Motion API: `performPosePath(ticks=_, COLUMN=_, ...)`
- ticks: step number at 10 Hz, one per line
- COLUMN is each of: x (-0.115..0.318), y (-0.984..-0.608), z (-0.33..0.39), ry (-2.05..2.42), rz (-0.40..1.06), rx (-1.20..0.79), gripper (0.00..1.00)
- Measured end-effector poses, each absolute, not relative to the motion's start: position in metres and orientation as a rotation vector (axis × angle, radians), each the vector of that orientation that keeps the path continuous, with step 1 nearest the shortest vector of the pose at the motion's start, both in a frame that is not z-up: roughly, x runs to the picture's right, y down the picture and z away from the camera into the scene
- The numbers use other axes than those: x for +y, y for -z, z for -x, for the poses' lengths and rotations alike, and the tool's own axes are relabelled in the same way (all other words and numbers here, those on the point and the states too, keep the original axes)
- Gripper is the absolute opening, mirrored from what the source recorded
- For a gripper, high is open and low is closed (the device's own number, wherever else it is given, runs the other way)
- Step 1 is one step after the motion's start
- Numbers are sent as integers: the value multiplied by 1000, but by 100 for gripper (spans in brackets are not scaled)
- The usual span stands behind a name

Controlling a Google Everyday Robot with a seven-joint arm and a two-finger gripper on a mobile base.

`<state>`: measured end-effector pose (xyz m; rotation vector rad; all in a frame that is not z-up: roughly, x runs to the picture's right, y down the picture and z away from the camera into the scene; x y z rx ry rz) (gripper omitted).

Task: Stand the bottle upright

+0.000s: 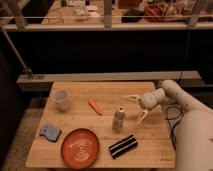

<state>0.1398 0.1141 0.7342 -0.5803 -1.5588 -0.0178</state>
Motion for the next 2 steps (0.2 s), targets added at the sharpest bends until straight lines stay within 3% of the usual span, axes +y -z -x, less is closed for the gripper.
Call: performPosePath(ticks=2, x=111, y=-736, z=-143, ry=17, rz=585, rx=-1537, gripper=80)
